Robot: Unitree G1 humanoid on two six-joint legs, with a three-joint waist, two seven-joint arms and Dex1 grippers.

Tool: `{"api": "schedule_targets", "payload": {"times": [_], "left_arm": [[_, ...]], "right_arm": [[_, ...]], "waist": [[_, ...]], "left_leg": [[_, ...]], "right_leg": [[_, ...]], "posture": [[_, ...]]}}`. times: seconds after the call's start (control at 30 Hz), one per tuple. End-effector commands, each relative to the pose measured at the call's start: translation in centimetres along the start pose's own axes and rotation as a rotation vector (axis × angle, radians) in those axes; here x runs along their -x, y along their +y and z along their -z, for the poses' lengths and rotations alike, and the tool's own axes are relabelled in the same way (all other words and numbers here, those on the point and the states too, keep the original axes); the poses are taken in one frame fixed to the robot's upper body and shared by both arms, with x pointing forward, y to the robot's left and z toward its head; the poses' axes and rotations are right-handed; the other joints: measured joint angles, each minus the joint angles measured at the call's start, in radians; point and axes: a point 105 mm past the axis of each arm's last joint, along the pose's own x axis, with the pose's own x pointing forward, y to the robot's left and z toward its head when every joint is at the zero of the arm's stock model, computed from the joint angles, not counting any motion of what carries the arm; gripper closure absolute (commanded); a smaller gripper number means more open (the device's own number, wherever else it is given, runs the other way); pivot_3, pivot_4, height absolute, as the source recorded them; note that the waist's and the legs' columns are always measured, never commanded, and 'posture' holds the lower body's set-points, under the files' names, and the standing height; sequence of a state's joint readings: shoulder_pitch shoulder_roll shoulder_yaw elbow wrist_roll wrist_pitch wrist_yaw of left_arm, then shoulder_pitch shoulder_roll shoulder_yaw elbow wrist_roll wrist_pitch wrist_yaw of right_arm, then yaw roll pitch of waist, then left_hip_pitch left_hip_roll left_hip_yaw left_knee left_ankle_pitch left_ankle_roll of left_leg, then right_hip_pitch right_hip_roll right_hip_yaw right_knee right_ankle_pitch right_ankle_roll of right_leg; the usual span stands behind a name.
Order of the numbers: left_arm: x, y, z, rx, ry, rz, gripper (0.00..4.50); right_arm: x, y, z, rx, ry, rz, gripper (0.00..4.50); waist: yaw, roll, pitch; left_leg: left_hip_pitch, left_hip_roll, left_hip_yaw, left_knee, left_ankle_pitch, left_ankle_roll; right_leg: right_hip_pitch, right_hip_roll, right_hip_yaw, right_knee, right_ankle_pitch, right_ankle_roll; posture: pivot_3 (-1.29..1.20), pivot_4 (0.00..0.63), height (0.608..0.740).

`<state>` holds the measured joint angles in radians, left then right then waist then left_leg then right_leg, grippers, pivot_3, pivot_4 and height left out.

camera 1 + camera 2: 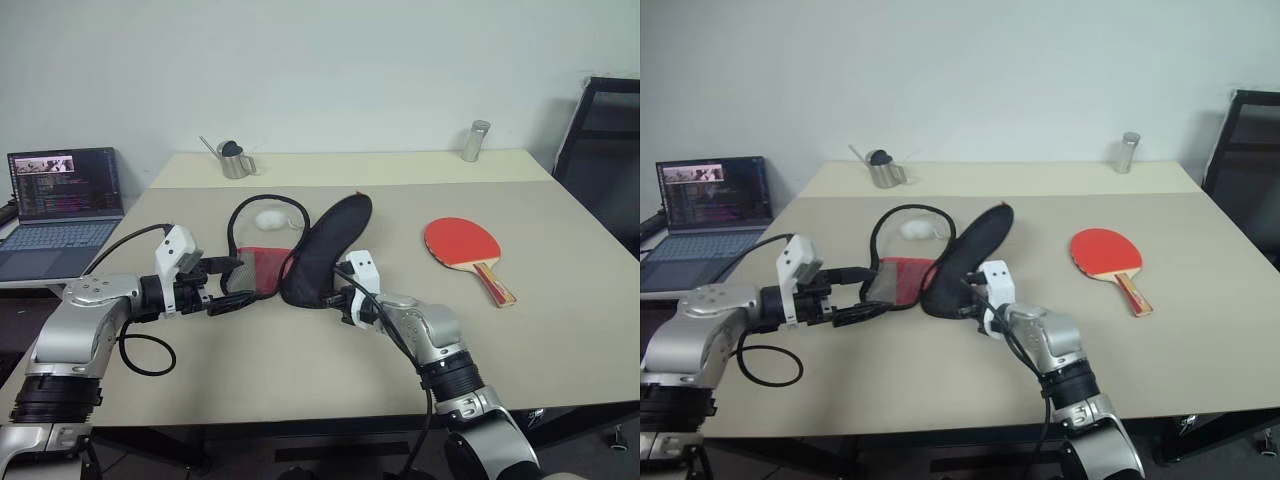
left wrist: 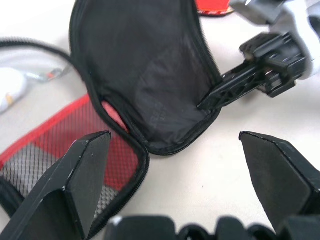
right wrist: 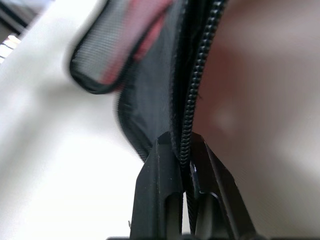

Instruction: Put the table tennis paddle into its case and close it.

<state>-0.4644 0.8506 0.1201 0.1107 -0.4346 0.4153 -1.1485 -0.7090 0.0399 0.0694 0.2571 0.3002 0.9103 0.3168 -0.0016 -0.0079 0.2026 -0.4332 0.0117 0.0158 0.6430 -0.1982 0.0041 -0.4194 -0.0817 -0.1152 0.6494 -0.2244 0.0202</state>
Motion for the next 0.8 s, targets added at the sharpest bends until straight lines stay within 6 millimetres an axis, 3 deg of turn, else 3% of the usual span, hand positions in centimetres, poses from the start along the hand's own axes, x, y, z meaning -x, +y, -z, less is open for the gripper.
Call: {"api": "schedule_targets", "payload": {"times": [0.03,0.23,0.53,0.8], "left_arm": [[-0.5,-1.1,-1.8,-0.05,-0.051,0.049,0.0],[-0.7,-1.7,-1.8,-0.056,-0.028,0.103,0.0],[-1.2,-2.1,-1.5,-0.059,-0.002,0.157,0.0],[-1.9,-2.7,-1.7,-0.064,-0.002,0.198,0.0]], "right_arm": [[1.4,-0.4,0.1,-0.015,0.009,-0.024,4.41],[5.2,-2.9,2.0,-0.012,0.106,-0.002,4.41],[9.3,-4.0,2.8,0.018,0.187,-0.001,4.41],[11.6,-4.8,2.8,0.012,0.213,0.019,4.41]], "waist": [[0.0,0.0,0.0],[0.004,0.0,0.0],[0.007,-0.001,-0.001],[0.007,-0.001,0.0]], "left_leg": [[0.0,0.0,0.0,0.0,0.0,0.0],[0.0,-0.001,0.0,0.0,0.0,0.0],[0.0,-0.001,0.0,0.0,0.0,0.0],[-0.001,-0.001,0.0,0.0,0.0,0.0]], "right_leg": [[0.0,0.0,0.0,0.0,0.0,0.0],[0.0,-0.001,0.0,0.0,0.0,0.0],[0.001,-0.001,-0.001,-0.002,0.0,0.0],[0.0,-0.001,-0.001,-0.002,0.0,0.0]], "posture": [[0.0,0.15,0.74],[0.0,0.15,0.74],[0.0,0.15,0.74],[0.0,0.15,0.74]]}}
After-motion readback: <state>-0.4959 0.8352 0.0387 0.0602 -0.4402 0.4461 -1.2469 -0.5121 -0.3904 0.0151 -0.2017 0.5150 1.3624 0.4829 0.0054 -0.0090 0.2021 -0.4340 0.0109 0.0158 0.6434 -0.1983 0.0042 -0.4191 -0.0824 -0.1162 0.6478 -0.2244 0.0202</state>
